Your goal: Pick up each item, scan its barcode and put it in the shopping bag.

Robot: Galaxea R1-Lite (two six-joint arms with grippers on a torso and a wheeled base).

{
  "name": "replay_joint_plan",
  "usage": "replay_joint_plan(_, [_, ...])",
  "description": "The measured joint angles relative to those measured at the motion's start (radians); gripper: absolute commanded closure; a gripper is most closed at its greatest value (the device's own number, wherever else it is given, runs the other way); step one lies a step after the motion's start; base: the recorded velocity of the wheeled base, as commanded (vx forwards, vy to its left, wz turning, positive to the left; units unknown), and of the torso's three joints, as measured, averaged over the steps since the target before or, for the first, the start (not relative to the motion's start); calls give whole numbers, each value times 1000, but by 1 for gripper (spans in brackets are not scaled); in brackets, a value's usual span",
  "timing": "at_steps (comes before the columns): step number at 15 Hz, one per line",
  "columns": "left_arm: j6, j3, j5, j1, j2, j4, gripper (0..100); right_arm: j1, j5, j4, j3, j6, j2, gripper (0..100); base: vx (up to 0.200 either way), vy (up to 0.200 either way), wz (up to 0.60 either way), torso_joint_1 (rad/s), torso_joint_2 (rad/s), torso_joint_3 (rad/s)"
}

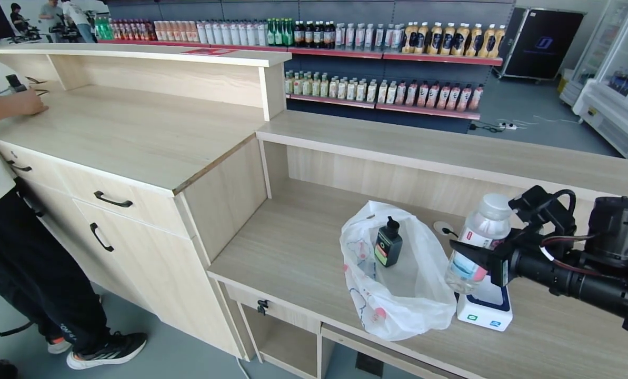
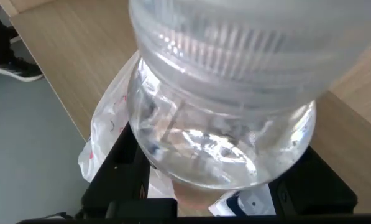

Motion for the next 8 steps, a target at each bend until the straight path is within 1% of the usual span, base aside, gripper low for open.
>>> replay_joint_plan(4, [0,0,0,0,0,0,0,11,23,-14,-1,-1,67,100,0,0,0,0,0,0])
replay_joint_plan(8, [0,0,0,0,0,0,0,38,31,-110,-10,-1,165,100,0,0,0,0,0,0])
